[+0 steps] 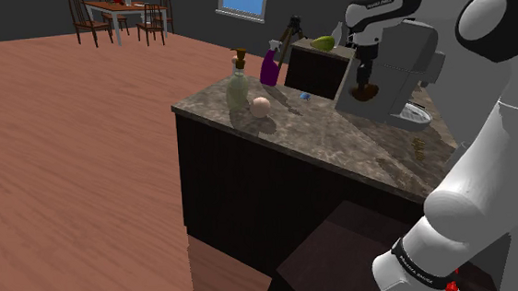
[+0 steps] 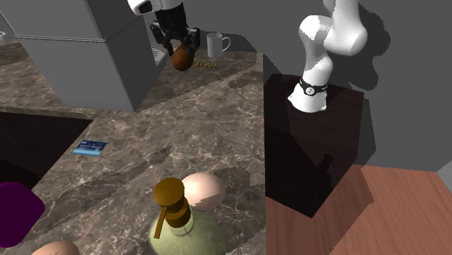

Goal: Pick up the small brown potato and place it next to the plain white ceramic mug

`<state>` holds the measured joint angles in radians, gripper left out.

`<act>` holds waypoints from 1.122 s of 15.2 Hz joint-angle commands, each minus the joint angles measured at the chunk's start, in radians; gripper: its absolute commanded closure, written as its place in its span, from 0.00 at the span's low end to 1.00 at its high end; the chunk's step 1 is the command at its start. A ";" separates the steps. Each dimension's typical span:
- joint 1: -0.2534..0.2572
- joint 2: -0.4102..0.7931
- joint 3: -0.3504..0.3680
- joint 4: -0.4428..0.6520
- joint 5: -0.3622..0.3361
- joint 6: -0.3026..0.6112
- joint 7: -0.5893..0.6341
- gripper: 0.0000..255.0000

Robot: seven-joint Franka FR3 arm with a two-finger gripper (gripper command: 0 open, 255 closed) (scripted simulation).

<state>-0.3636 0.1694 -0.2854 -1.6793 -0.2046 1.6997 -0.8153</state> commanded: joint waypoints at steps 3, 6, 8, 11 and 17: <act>-0.042 -0.057 -0.036 -0.082 -0.024 0.045 -0.068 1.00; -0.077 -0.081 -0.066 -0.115 -0.037 0.071 -0.125 1.00; -0.100 -0.092 -0.087 -0.131 -0.045 0.087 -0.165 1.00; -0.137 -0.101 -0.119 -0.147 -0.053 0.111 -0.227 1.00; -0.213 -0.091 -0.185 -0.146 -0.055 0.157 -0.362 1.00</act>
<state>-0.5658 0.0722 -0.4616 -1.8311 -0.2618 1.8511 -1.1556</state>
